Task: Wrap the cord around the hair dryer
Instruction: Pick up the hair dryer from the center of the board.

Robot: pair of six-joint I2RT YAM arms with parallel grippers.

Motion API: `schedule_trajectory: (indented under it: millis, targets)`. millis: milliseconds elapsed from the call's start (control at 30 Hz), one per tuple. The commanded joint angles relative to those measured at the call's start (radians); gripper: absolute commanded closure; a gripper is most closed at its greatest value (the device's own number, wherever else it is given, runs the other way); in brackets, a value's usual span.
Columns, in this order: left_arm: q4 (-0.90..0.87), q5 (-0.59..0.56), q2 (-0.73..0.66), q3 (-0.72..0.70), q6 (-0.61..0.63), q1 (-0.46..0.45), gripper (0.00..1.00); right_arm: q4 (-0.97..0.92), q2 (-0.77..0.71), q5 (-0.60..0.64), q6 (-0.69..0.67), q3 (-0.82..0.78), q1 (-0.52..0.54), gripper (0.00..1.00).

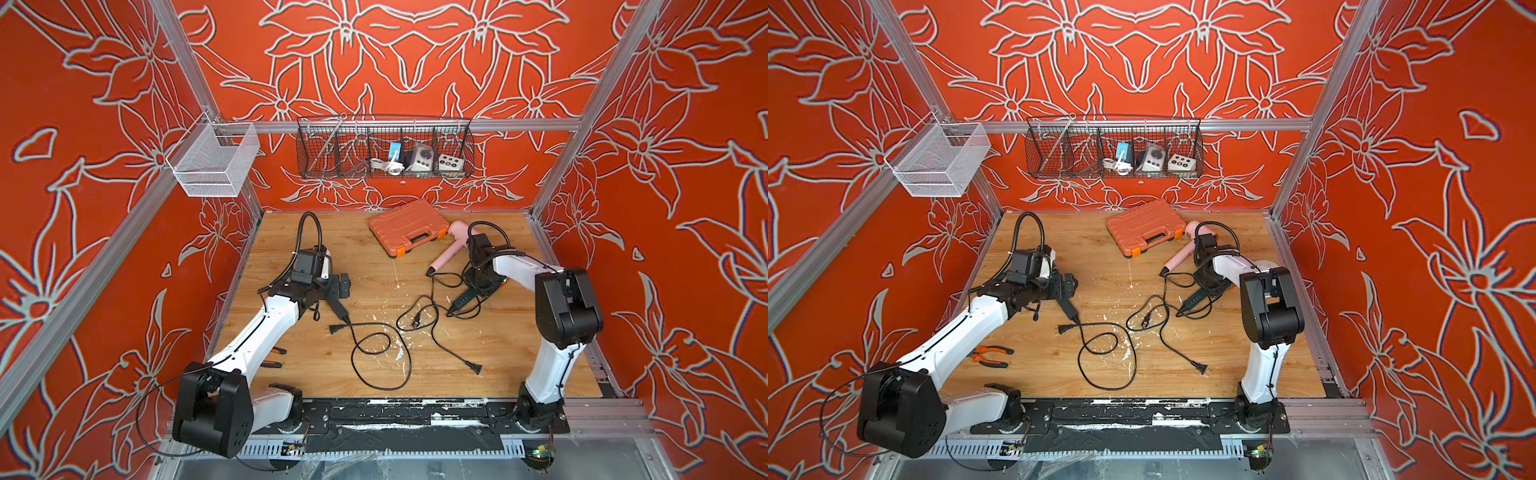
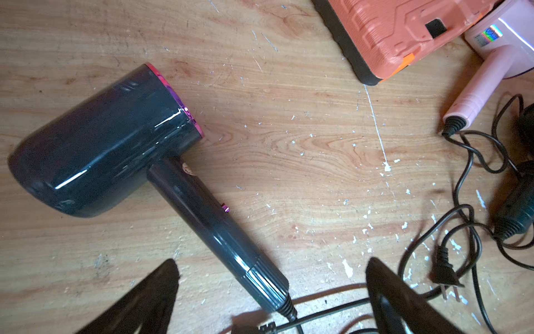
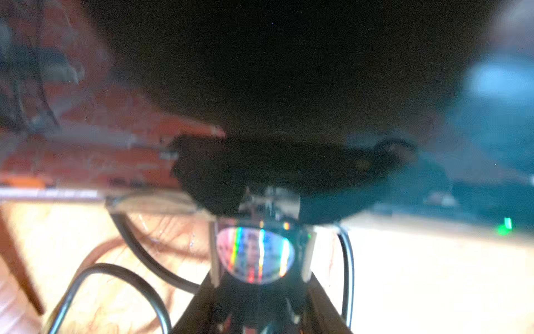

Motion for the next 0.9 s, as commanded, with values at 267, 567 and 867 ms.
schedule_trajectory:
  millis: [267,567,867]
  targets:
    - [-0.043,0.004,0.009,0.067,-0.017,-0.009,0.02,0.037,-0.151,-0.002,-0.509,-0.011,0.008,1.00]
    - [-0.051,0.036,0.021,0.117,-0.034,-0.009,0.02,0.118,-0.363,0.011,-0.791,-0.085,0.032,1.00]
    - [-0.110,0.126,0.019,0.221,-0.022,-0.009,0.02,0.428,-0.644,-0.086,-1.071,-0.298,0.131,1.00]
